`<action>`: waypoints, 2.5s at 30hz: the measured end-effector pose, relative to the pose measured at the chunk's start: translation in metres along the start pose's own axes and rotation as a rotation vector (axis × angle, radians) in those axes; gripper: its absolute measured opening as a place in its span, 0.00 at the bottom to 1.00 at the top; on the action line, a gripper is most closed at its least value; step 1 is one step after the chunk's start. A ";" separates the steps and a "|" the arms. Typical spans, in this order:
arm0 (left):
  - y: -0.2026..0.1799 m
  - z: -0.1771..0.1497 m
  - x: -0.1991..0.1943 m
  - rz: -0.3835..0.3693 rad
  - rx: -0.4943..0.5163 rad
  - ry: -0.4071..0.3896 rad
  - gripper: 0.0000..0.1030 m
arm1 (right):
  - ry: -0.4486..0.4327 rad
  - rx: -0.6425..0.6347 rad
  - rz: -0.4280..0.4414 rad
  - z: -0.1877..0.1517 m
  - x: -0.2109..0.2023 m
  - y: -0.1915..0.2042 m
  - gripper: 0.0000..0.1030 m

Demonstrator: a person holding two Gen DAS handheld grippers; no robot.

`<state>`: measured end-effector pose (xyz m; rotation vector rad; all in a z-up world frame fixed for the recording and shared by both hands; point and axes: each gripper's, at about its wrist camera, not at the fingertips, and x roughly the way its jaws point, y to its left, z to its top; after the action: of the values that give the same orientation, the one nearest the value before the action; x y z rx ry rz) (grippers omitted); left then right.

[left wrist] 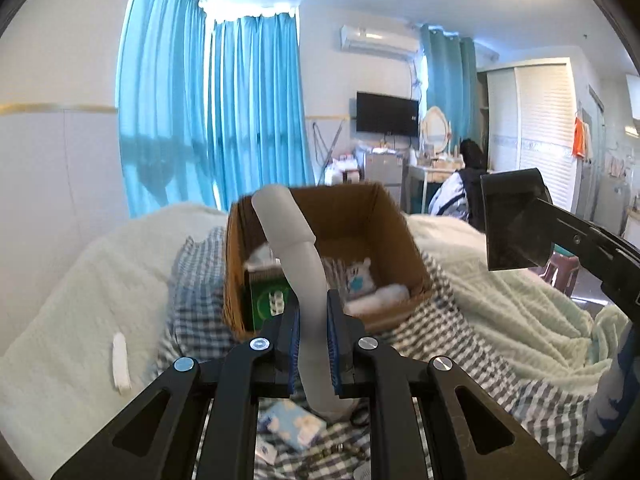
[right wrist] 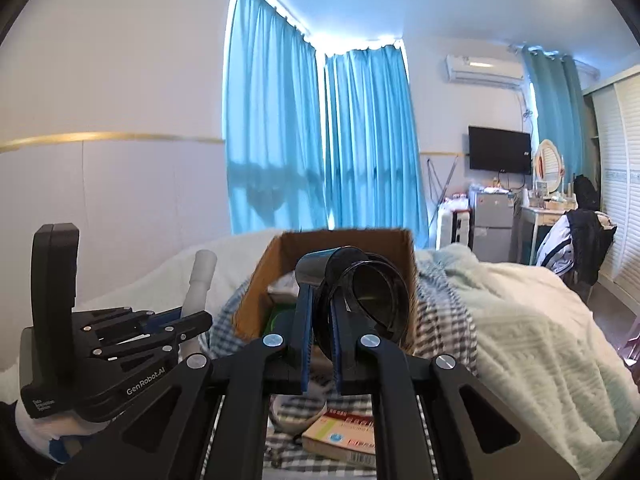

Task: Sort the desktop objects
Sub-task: 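Lift the white tube and black roll and carry them over the box, then open both tools to drop the tube and black roll into the box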

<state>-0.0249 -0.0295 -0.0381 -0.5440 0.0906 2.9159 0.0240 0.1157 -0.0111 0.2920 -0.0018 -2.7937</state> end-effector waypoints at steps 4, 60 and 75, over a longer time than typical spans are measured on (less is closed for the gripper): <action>0.001 0.020 -0.007 -0.003 0.003 -0.044 0.12 | -0.036 -0.021 -0.019 0.019 -0.006 -0.002 0.07; 0.023 0.052 0.242 -0.038 0.006 0.107 0.12 | 0.105 -0.057 0.029 0.015 0.226 -0.040 0.07; 0.032 0.042 0.251 -0.012 -0.042 0.175 0.59 | 0.217 0.016 -0.037 -0.015 0.251 -0.065 0.52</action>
<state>-0.2756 -0.0170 -0.0885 -0.8031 0.0487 2.8587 -0.2259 0.0965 -0.0783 0.6023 0.0333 -2.7842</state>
